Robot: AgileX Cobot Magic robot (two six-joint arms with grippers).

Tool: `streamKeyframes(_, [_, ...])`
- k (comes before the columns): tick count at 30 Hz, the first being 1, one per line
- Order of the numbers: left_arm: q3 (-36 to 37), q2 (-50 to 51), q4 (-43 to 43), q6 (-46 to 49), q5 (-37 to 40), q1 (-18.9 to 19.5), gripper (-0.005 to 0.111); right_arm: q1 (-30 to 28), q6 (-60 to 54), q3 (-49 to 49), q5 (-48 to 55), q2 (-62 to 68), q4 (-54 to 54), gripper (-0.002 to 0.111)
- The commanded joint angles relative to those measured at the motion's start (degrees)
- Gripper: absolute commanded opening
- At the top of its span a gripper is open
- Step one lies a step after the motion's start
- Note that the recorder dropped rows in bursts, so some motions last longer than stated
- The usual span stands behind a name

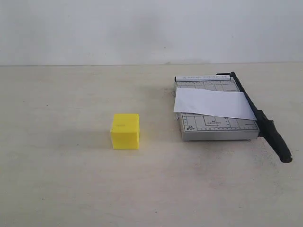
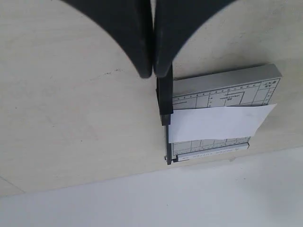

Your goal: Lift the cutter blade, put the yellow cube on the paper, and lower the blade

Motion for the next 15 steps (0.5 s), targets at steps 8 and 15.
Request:
streamKeyframes(8, [0.2, -0.1, -0.5, 0.1, -0.5, 0.2, 0.004, 0.0, -7.7, 0.0, -9.8, -0.3, -0.3, 0.000])
streamKeyframes(15, [0.2, -0.1, -0.5, 0.1, -0.5, 0.2, 0.004, 0.0, 1.3, 0.0, -25.8, -0.3, 6.0, 0.000])
